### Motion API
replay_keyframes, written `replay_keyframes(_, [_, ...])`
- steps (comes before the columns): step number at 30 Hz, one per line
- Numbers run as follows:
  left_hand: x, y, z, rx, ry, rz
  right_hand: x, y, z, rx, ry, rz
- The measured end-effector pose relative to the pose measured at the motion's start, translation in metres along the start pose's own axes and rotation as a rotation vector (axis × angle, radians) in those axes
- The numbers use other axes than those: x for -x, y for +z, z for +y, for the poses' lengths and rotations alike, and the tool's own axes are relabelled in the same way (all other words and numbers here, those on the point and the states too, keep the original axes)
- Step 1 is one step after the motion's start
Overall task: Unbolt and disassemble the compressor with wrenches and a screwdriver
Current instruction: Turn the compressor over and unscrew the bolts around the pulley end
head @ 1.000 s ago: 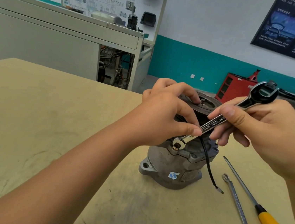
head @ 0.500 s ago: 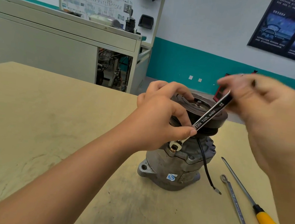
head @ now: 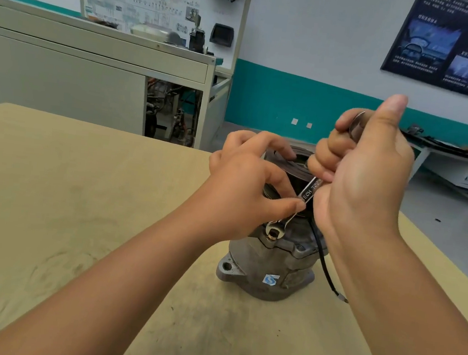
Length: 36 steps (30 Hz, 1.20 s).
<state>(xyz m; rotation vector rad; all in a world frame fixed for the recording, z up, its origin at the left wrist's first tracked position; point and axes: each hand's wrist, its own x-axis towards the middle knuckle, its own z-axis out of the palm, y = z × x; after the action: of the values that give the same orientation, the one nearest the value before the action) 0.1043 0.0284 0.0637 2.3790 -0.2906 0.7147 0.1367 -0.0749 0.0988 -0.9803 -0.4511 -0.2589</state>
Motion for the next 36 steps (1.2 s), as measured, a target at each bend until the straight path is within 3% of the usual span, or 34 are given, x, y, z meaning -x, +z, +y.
replay_keyframes(6, [0.0,0.002,0.003,0.004,-0.025,0.014,-0.006,-0.004,-0.005,0.071,0.066,-0.01])
replay_keyframes(12, [0.003,0.003,0.005,0.011,-0.007,0.016,-0.003,0.003,-0.013,0.052,0.075,0.113])
replay_keyframes(22, [-0.001,0.018,0.006,0.025,-0.014,0.093,-0.022,-0.003,-0.017,0.154,0.202,0.016])
replay_keyframes(28, [0.033,0.037,-0.014,0.099,-0.086,0.393,-0.022,-0.005,-0.015,0.177,0.182,-0.017])
replay_keyframes(32, [0.033,0.034,-0.038,0.2,-0.441,-0.151,-0.025,-0.007,-0.016,0.148,0.21,-0.097])
replay_keyframes(36, [0.02,0.032,-0.053,0.159,-0.362,-0.197,-0.027,-0.012,-0.016,0.135,0.227,-0.162])
